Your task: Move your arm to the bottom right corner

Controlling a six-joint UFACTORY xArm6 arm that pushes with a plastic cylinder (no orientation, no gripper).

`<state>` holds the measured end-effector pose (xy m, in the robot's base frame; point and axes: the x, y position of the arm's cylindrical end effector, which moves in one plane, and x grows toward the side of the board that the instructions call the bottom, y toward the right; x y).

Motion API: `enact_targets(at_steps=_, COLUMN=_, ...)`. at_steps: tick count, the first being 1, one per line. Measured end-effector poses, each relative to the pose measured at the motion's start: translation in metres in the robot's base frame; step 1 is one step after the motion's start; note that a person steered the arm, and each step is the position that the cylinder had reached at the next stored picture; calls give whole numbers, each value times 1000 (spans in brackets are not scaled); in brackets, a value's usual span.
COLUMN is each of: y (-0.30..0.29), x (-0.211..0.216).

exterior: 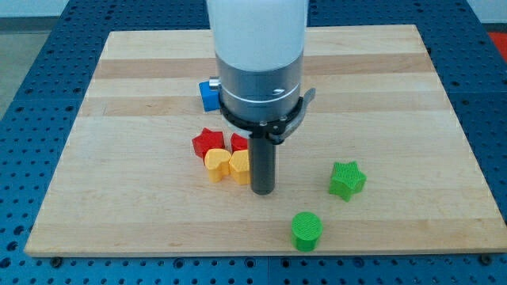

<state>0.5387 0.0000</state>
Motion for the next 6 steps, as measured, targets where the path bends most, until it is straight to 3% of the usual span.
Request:
enact_targets(at_steps=1, y=17, x=-1)
enact_targets(at_steps=3, y=129, x=-66)
enact_targets(at_steps=4, y=218, x=-46)
enact_targets(at_steps=5, y=262, x=35)
enact_targets(at_steps=6, y=256, x=79)
